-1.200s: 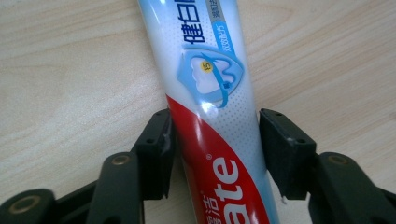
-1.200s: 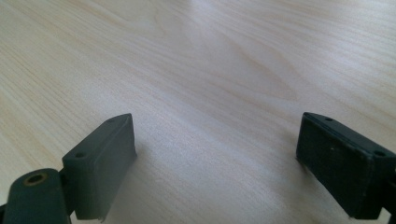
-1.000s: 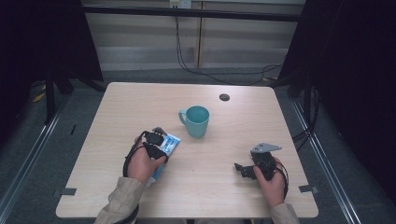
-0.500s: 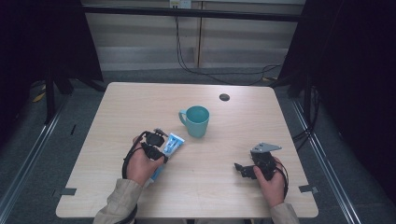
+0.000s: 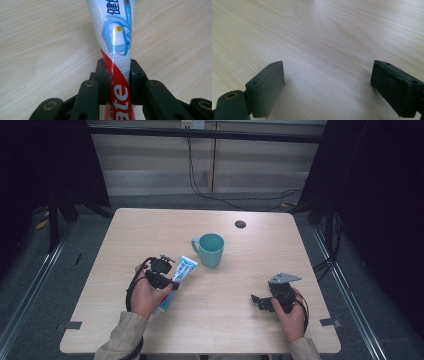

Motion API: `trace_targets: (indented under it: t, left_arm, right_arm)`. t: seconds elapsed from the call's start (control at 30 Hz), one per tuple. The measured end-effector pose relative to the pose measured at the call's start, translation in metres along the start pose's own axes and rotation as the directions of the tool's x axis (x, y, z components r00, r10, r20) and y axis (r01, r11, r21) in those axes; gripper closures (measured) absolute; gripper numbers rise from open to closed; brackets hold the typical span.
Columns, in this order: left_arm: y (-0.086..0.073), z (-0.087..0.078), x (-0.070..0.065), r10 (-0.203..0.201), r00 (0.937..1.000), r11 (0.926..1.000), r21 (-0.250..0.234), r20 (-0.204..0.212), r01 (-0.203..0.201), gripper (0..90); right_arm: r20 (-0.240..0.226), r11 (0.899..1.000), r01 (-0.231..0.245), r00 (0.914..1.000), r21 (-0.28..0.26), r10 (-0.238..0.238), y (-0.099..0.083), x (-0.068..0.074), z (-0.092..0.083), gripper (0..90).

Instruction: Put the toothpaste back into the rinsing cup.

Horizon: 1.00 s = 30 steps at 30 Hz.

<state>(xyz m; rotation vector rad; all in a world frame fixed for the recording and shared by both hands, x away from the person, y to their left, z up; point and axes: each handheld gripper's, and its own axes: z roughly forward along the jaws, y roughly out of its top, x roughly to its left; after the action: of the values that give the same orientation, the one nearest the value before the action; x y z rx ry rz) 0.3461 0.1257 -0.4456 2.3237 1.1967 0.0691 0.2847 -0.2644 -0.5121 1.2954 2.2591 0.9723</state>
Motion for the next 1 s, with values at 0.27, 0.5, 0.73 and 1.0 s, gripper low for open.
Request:
trace_targets:
  t: [0.27,0.5,0.73,1.0]
  left_arm:
    - [-0.008,0.012,0.008,0.002,0.9992,0.9960,0.089,-0.039,0.001,73.7]
    - [-0.010,0.015,0.010,0.006,0.9984,0.9945,0.105,-0.057,0.000,72.9]
    - [-0.007,0.019,0.009,0.037,0.9969,0.9928,0.116,-0.070,-0.028,69.2]
    - [0.003,0.031,0.010,0.026,0.9932,0.9933,0.115,-0.114,-0.012,52.3]
  right_arm:
    - [0.000,1.000,0.000,1.0000,0.000,0.000,0.000,0.000,0.000,11.2]
    - [-0.001,1.000,0.001,1.0000,0.000,-0.001,0.000,0.000,0.000,11.2]
    - [-0.001,1.000,0.001,1.0000,0.000,-0.001,0.000,0.000,0.000,11.2]
    - [-0.001,1.000,0.000,1.0000,0.000,0.000,0.000,0.000,0.000,11.2]
